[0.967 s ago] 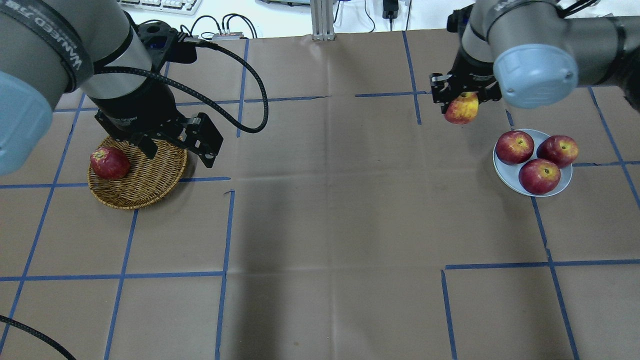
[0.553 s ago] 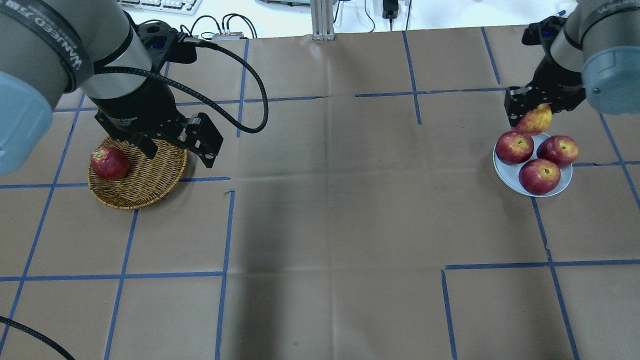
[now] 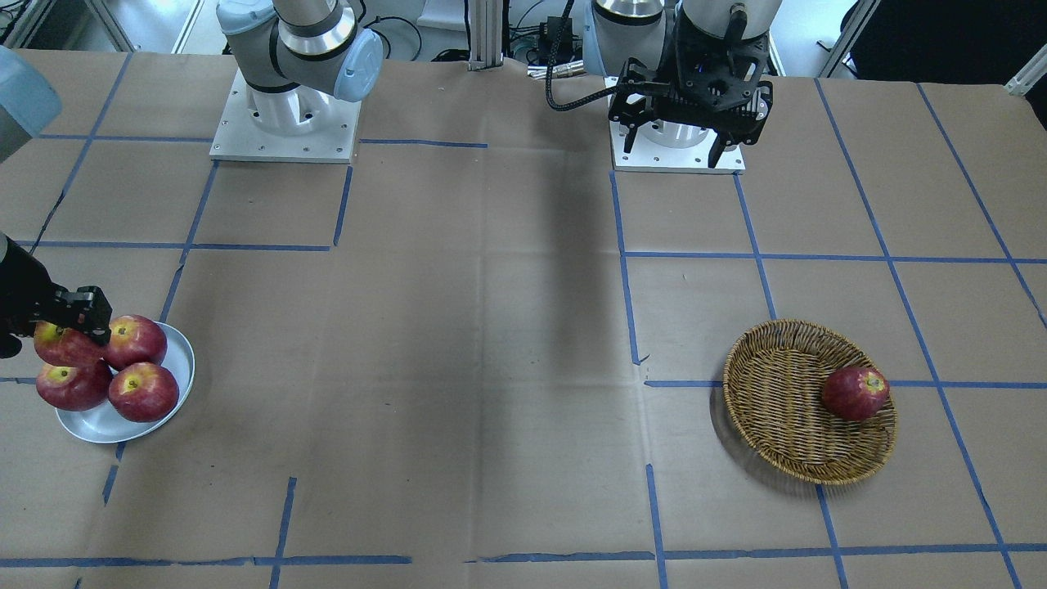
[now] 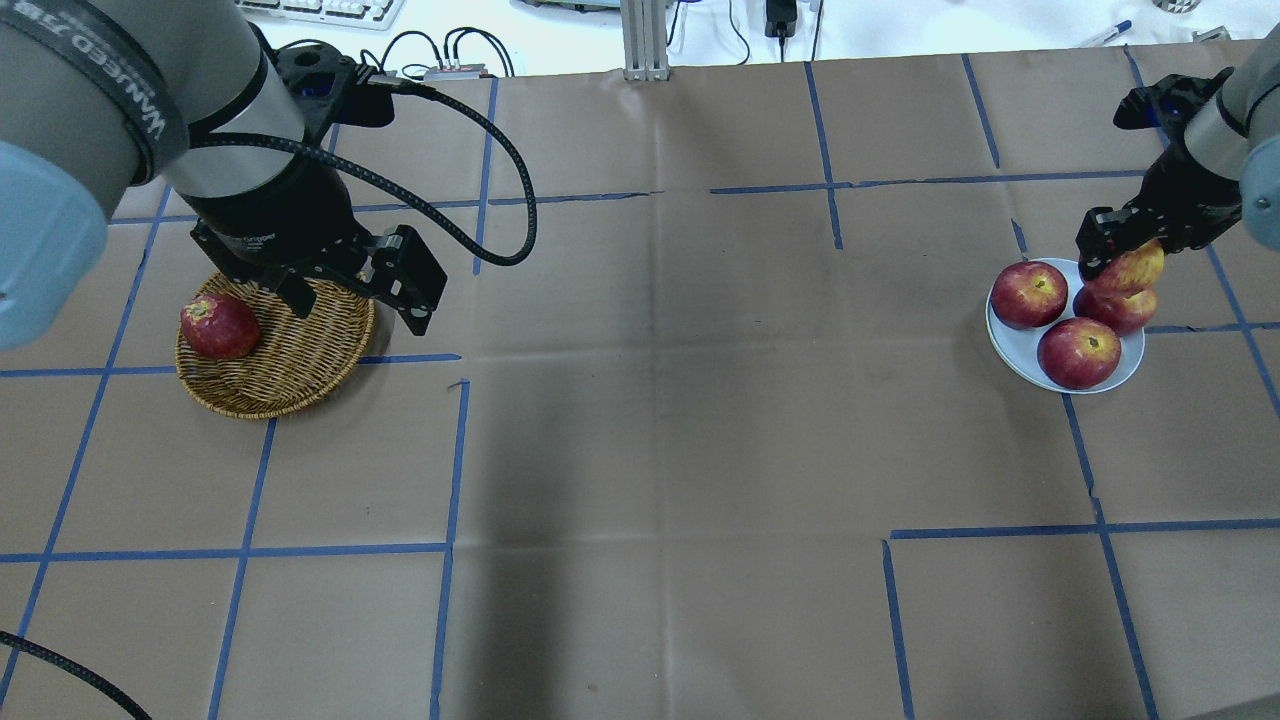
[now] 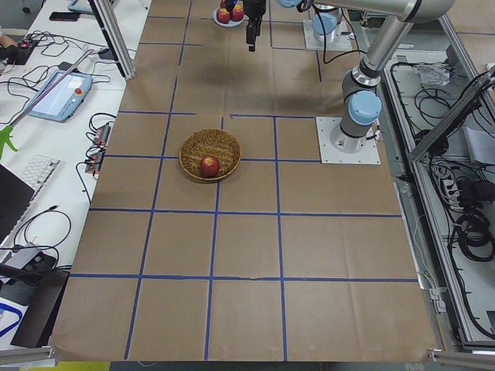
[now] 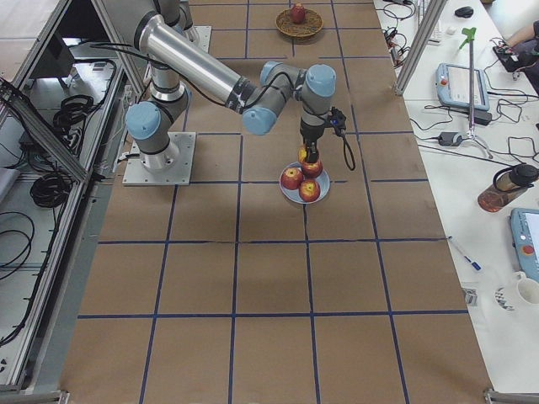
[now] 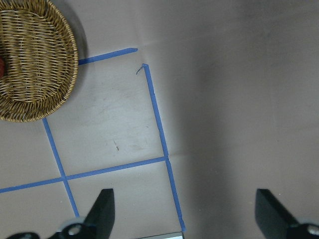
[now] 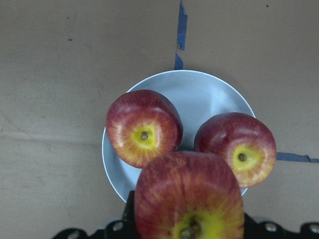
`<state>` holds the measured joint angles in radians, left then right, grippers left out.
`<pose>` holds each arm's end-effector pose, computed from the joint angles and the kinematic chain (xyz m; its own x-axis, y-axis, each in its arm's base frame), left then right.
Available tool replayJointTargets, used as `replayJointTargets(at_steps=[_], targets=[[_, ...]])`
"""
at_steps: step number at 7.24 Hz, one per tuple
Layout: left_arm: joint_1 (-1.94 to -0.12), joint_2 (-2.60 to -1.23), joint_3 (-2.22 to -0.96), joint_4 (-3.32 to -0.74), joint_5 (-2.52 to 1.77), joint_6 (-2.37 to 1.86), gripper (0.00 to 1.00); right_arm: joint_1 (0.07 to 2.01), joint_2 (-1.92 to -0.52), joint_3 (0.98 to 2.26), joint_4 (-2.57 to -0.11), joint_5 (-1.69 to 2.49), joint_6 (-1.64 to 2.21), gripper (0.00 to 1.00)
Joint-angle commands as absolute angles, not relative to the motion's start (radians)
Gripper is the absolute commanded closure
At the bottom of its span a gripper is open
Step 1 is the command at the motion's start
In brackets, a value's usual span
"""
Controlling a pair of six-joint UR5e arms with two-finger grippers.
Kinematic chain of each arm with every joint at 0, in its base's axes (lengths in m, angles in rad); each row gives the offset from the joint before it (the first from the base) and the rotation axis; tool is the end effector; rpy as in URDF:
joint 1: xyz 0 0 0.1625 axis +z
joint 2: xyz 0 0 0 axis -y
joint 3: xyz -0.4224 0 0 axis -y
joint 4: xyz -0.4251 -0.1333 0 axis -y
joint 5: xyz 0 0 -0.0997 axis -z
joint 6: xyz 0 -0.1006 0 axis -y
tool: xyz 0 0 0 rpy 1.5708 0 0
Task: Transfer apple from basket to plate
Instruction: 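Lower the apple onto the plate and open the right gripper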
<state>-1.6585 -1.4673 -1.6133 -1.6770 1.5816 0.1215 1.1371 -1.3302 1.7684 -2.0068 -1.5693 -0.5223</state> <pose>-0.1734 -0.4623 0.5036 -0.9781 0.2080 -0.0052 0.2076 0.9771 0.0462 -0.1248 -0.5870 0.2915 -0.9961 -0.0885 -0.0024 -0.0885 0.9961 0.0012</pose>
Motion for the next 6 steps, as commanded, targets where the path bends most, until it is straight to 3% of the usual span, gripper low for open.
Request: replayJointTargets(at_steps=[1, 6], targets=[[-1.66, -1.466, -1.614, -1.678, 1.582, 0.121, 0.01, 1.132, -1.286, 1.779, -2.037, -1.566, -0.538, 0.6], [-1.658, -1.468, -1.614, -1.677, 1.58, 0.121, 0.01, 1.094, -1.266, 1.81, -2.077, -1.577, -0.541, 0.59]])
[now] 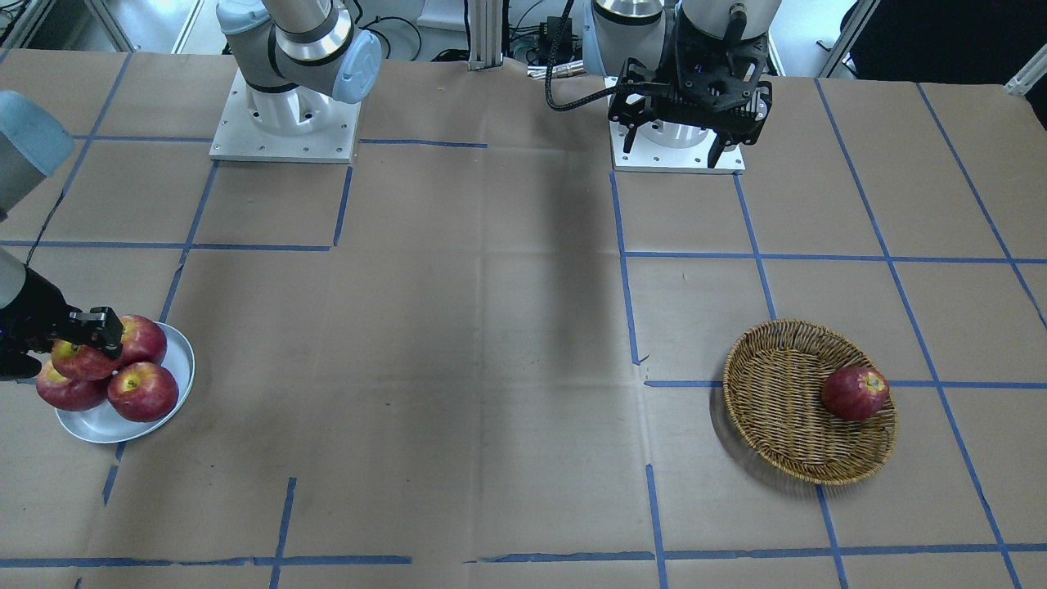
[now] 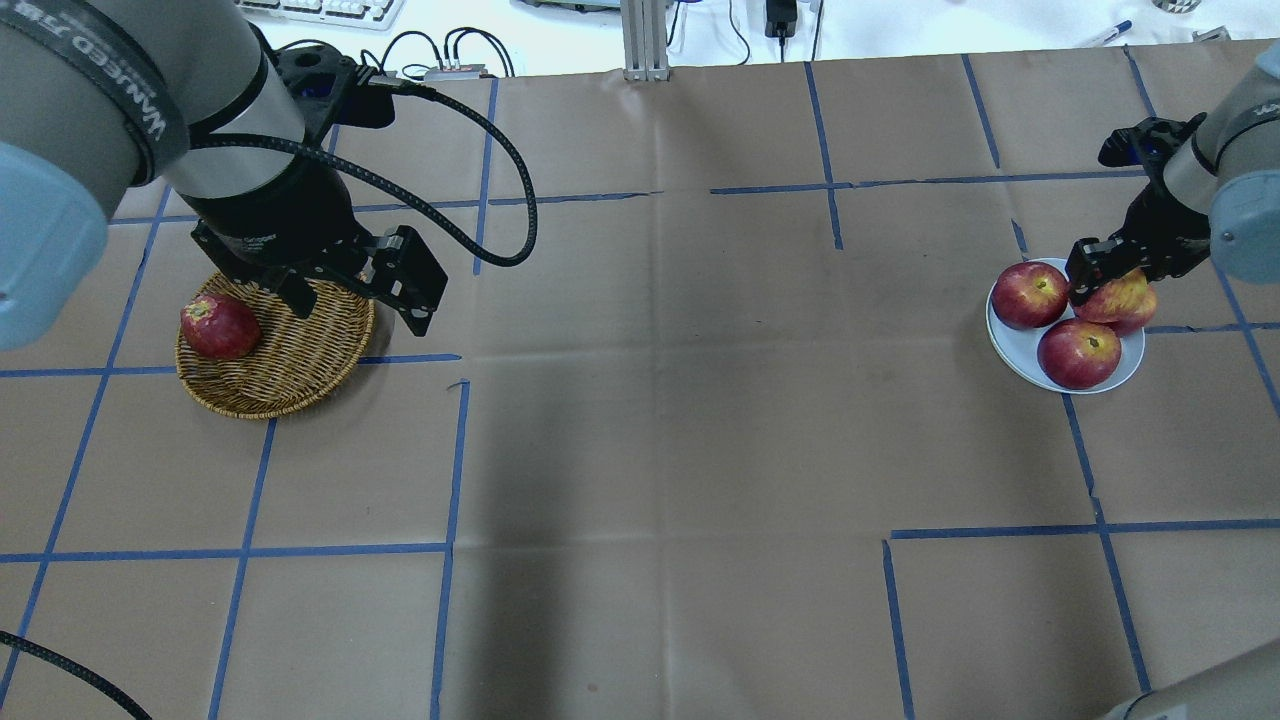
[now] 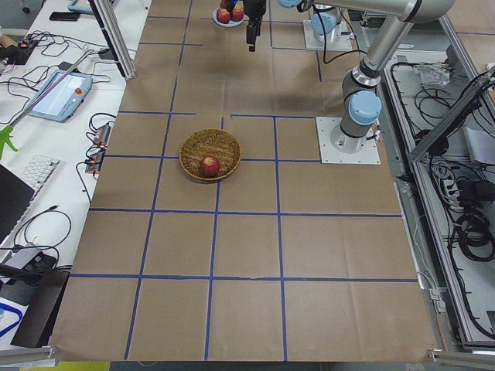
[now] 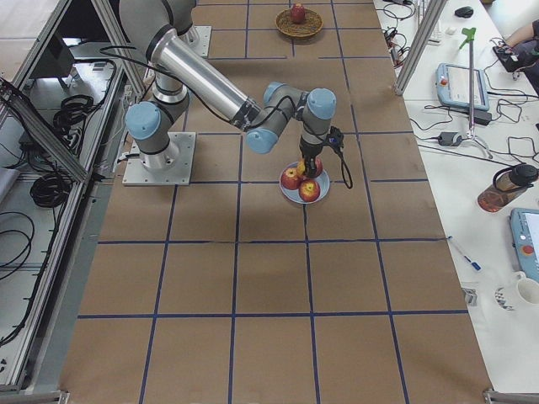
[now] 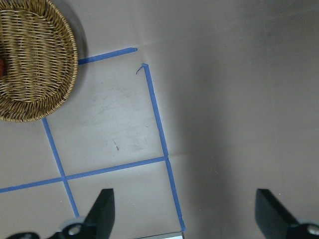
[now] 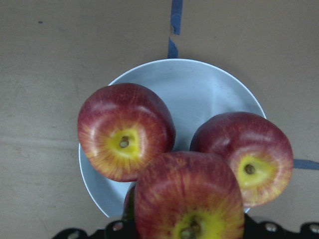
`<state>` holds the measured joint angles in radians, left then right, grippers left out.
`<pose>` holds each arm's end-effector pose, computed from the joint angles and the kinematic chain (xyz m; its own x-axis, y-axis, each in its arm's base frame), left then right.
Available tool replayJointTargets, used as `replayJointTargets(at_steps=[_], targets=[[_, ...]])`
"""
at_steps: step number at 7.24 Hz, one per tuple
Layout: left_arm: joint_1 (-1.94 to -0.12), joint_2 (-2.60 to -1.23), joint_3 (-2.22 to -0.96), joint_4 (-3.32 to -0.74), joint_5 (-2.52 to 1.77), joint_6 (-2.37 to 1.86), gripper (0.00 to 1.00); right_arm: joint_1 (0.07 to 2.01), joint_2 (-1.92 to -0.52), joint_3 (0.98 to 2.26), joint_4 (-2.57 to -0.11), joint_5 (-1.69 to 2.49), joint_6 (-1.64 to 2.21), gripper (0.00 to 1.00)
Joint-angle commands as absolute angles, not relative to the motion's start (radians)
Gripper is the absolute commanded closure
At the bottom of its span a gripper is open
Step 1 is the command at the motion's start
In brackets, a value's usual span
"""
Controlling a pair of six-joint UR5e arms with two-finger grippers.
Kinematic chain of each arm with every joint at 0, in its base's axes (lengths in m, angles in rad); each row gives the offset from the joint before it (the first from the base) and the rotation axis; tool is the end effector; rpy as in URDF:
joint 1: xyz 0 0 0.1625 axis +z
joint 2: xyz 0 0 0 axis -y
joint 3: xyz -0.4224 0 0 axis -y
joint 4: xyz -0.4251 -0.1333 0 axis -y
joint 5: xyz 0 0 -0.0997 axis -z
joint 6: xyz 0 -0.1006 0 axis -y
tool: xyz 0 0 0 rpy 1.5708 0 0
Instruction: Transfer apple from basket to plate
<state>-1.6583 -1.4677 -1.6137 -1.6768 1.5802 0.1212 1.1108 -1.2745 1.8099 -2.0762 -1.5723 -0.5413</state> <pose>-0.1734 -0.4625 0.5032 -0.9782 0.2075 -0.0038 0.2071 0.9772 0.0466 -0.1407 -0.5838 0.2461 -0.9966 -0.0810 -0.0142 -0.0814 0.9963 0.0265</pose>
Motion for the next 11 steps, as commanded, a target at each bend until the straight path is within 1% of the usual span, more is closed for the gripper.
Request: replayJointTargets(at_steps=[1, 2, 4, 5, 6, 7, 9, 11], targets=[[-1.658, -1.468, -1.614, -1.677, 1.58, 0.121, 0.01, 1.094, -1.262, 1.807, -2.075, -1.572, -0.54, 0.54], [-1.657, -1.468, -1.614, -1.677, 1.582, 0.121, 0.01, 1.094, -1.264, 1.802, -2.075, -1.569, -0.538, 0.39], [-1.657, -1.468, -1.614, -1.677, 1.58, 0.121, 0.01, 1.1, -1.281, 1.799, -2.075, -1.565, -0.532, 0.18], [-1.657, -1.468, -1.614, -1.677, 1.582, 0.121, 0.01, 1.103, -1.285, 1.795, -2.074, -1.565, -0.532, 0.0], [-1.658, -1.468, -1.614, -1.677, 1.58, 0.121, 0.01, 1.104, -1.299, 1.786, -2.063, -1.565, -0.529, 0.0], [-1.657, -1.468, -1.614, -1.677, 1.582, 0.121, 0.01, 1.124, -1.342, 1.766, -2.018, -1.549, -0.526, 0.0], [-1.658, -1.468, -1.614, -1.677, 1.58, 0.121, 0.01, 1.188, -1.448, 1.683, -1.82, -1.548, -0.483, 0.0], [-1.658, -1.468, -1.614, -1.677, 1.58, 0.121, 0.01, 1.285, -1.538, 1.67, -1.706, -1.548, -0.331, 0.0]])
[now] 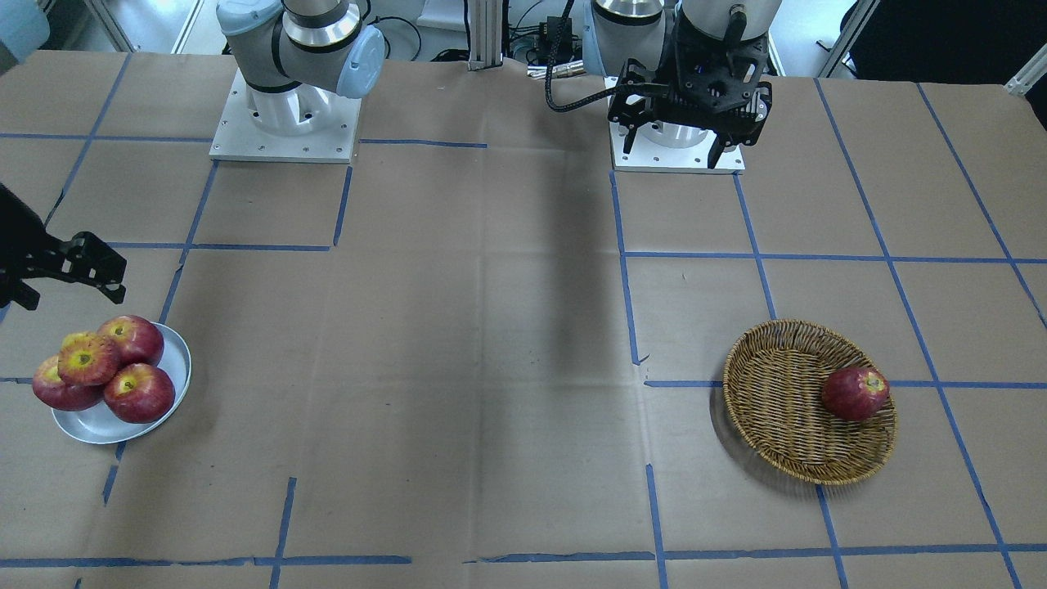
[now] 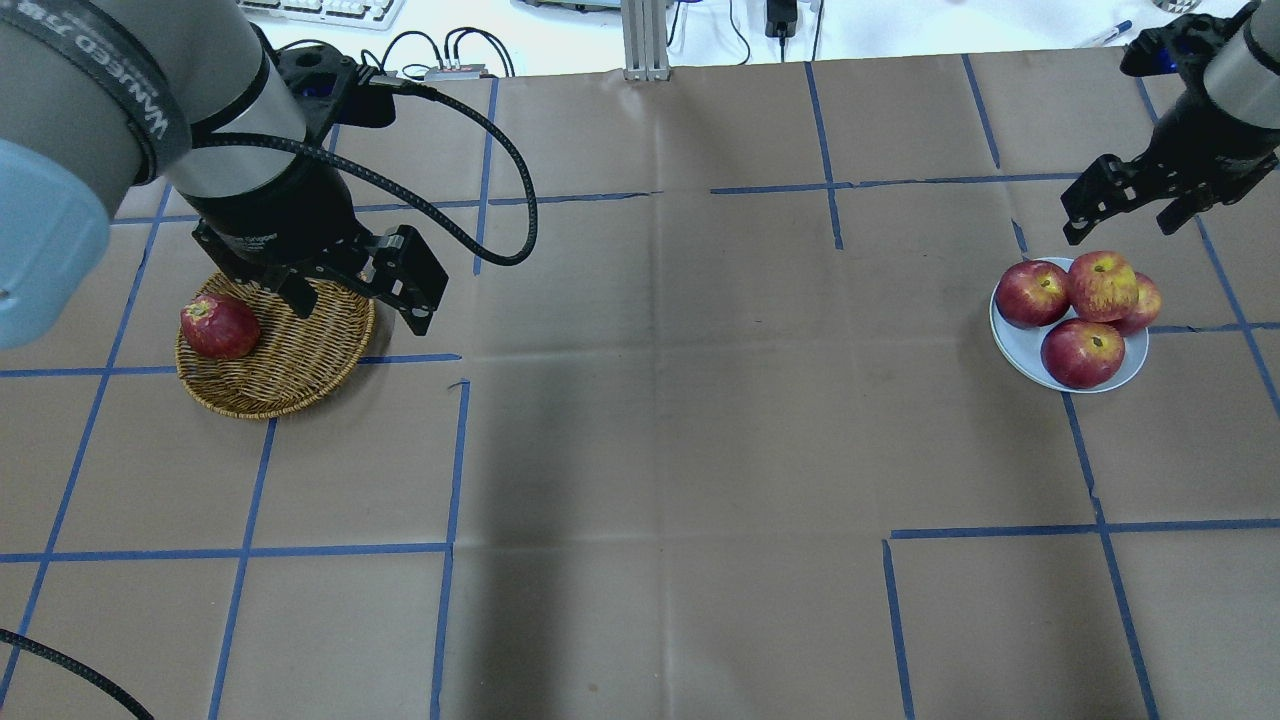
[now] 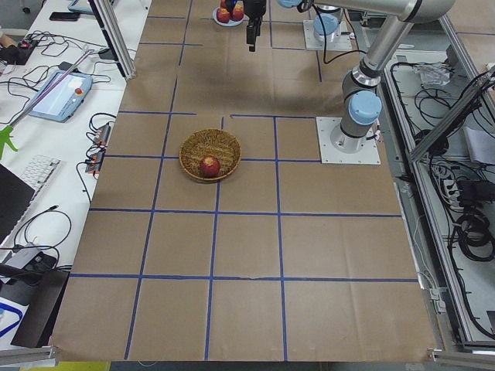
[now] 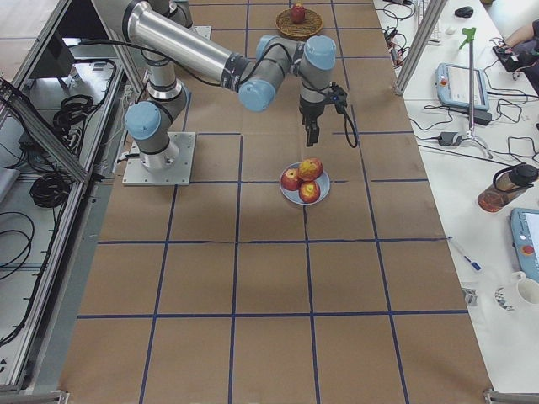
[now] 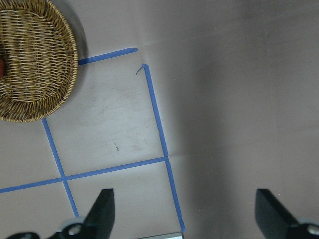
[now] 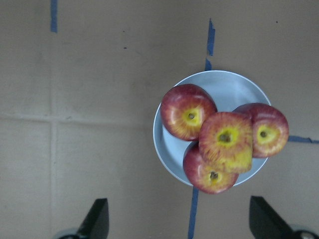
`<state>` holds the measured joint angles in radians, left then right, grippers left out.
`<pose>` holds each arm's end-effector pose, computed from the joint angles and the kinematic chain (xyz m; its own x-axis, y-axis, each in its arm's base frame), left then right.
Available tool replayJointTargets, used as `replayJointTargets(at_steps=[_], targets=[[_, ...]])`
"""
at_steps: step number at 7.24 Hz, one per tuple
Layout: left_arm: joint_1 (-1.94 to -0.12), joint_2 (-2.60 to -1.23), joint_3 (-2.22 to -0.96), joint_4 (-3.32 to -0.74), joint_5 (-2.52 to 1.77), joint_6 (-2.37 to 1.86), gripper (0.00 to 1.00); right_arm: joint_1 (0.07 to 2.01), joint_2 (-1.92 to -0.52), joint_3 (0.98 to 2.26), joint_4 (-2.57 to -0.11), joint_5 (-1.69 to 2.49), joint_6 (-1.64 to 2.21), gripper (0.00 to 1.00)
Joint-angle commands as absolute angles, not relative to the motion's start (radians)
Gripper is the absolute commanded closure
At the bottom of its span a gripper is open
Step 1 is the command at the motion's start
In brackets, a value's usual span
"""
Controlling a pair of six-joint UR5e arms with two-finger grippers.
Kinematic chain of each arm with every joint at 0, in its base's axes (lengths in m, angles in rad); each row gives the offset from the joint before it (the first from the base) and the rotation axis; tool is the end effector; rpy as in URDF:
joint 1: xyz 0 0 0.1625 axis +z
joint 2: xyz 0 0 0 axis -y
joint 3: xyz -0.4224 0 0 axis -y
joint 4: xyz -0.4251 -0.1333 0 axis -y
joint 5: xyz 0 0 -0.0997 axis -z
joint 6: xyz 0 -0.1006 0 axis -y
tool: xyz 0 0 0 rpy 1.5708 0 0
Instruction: Transfer apple from basket to plate
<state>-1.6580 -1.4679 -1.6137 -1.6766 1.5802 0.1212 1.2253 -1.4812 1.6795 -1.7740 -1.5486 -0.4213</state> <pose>-0.1733 -0.4626 0.5031 -0.9783 0.2072 -0.0038 0.2068 0.9773 0.0466 -0.0604 -0.5679 0.3994 -0.9969 -0.0759 -0.0182 -0.0757 0.9970 -0.0136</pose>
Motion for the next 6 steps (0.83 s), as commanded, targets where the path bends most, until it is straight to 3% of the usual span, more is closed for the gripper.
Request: replayJointTargets(at_steps=[1, 4, 6], targets=[[-1.658, -1.468, -1.614, -1.678, 1.58, 0.12, 0.01, 1.363, -1.567, 1.669, -1.695, -1.549, -0.246, 0.0], [-1.657, -1.473, -1.615, -1.678, 1.589, 0.126, 0.01, 1.573, -1.621, 1.67, -1.657, -1.563, 0.004, 0.0], [-1.657, -1.451, -1.679, -1.669, 1.583, 0.124, 0.01, 1.574, -1.617, 1.664, -1.652, -1.586, -0.001, 0.0]])
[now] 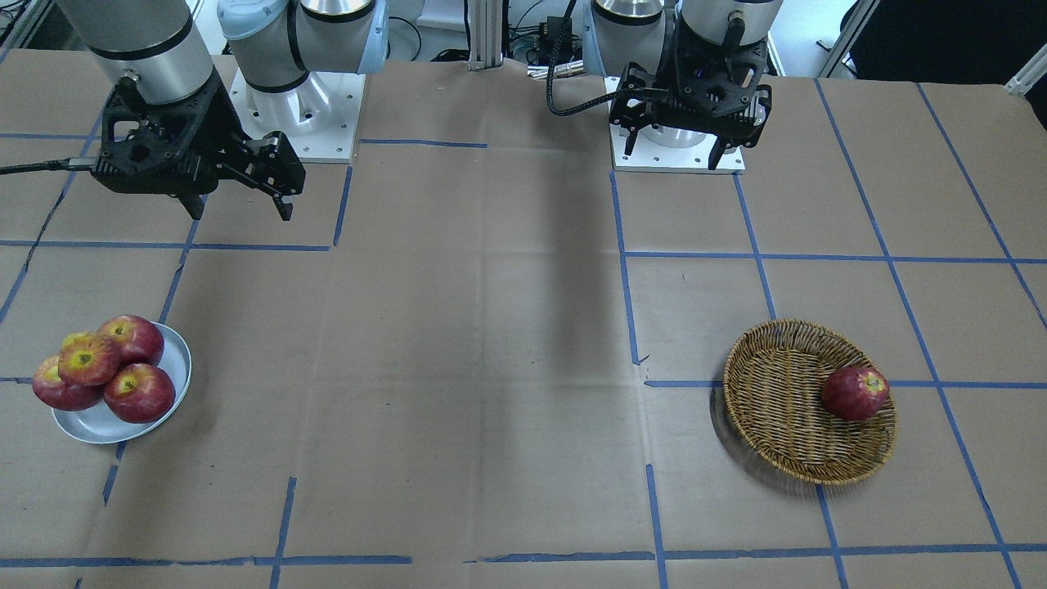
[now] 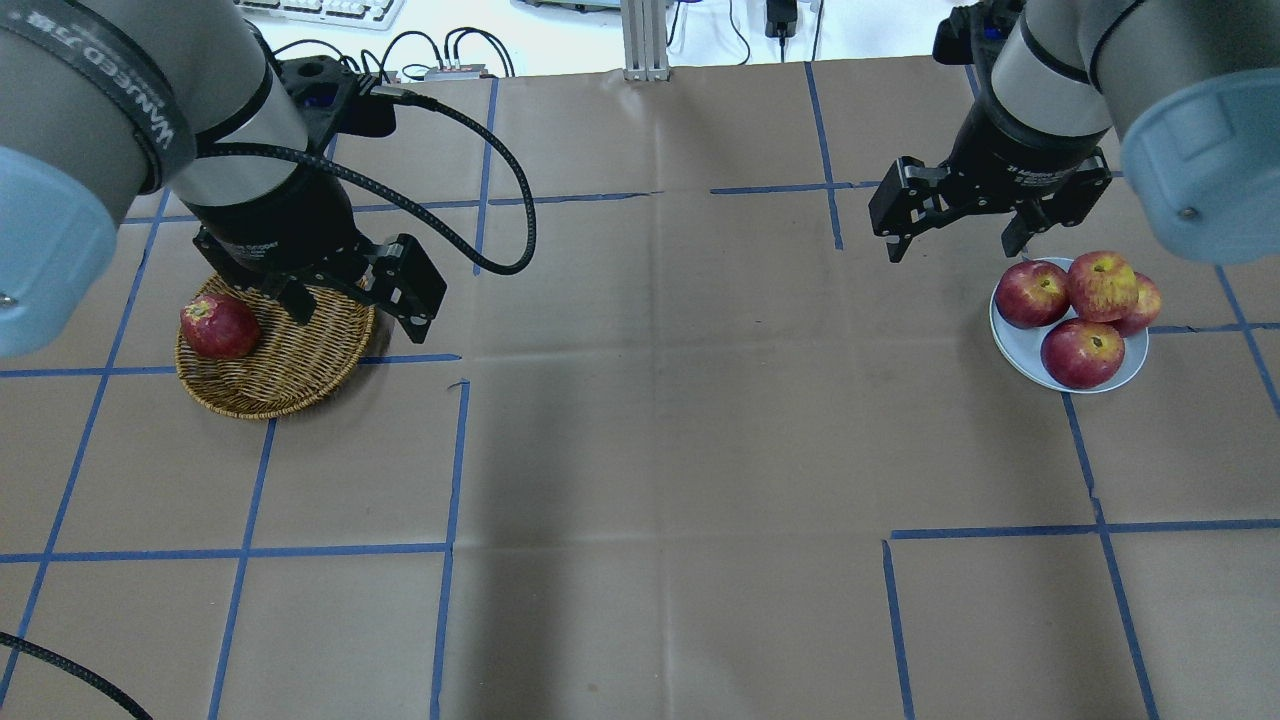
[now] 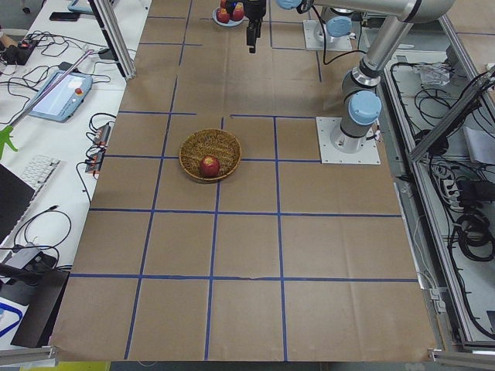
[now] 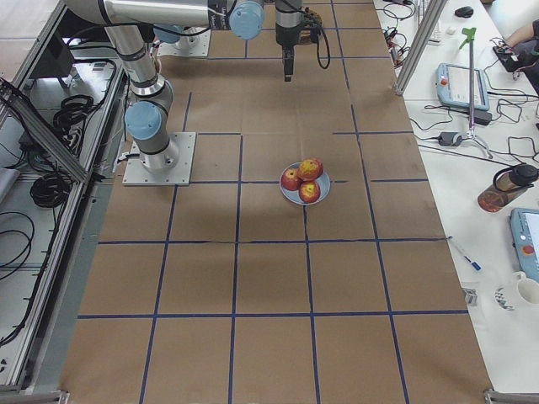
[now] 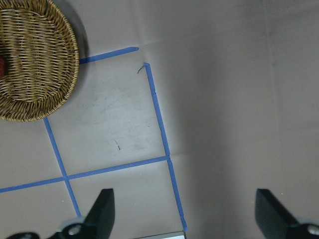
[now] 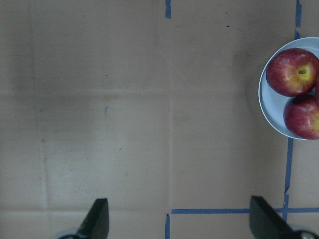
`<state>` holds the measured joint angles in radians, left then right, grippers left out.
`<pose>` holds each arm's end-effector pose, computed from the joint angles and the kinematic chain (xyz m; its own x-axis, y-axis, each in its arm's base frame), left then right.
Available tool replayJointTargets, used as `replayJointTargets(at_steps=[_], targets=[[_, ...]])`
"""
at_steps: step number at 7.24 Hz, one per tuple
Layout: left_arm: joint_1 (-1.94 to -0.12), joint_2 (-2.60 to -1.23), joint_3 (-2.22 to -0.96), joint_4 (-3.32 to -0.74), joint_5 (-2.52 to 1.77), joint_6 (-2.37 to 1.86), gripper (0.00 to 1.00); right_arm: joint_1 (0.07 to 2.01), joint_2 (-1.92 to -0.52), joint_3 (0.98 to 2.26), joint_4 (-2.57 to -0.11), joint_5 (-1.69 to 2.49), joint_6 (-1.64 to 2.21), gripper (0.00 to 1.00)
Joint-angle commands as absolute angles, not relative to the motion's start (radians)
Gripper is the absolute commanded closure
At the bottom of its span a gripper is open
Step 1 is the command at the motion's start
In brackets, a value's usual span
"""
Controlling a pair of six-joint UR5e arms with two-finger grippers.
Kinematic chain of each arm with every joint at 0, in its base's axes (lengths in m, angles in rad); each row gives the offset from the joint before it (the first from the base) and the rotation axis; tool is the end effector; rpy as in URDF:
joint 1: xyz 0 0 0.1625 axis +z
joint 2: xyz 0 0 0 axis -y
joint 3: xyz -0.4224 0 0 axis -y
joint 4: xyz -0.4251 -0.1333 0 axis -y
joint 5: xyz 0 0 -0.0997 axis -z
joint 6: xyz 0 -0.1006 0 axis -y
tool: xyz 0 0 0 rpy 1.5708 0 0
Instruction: Transfer apple from basket to plate
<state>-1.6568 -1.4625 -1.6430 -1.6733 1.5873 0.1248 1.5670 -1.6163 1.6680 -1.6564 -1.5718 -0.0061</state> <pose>-0.1717 -0.4589 0.4908 -0.9777 0.2100 -0.0081 0.2090 0.9755 0.0679 0.1313 -0.5089 0.4653 -1.0000 -0.0023 0.0012 -0.0023 0.9994 -0.0339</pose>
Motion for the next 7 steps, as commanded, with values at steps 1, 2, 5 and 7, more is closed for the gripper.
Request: replayJointTargets(at_steps=[1, 2, 5, 7], targets=[[-1.657, -1.448, -1.687, -1.669, 1.582, 0.123, 0.01, 1.571, -1.618, 1.661, -1.657, -1.585, -0.003, 0.0], [-1.657, -1.447, -1.683, -1.67, 1.585, 0.124, 0.01, 1.568, -1.618, 1.661, -1.655, -1.586, -0.003, 0.0], [-1.657, -1.45, -1.661, -1.672, 1.586, 0.13, 0.01, 1.569, -1.618, 1.661, -1.655, -1.585, -0.003, 0.0], [-1.652, -1.459, -1.651, -1.666, 1.58, 0.127, 0.01, 1.572, -1.618, 1.663, -1.654, -1.586, -0.003, 0.0]])
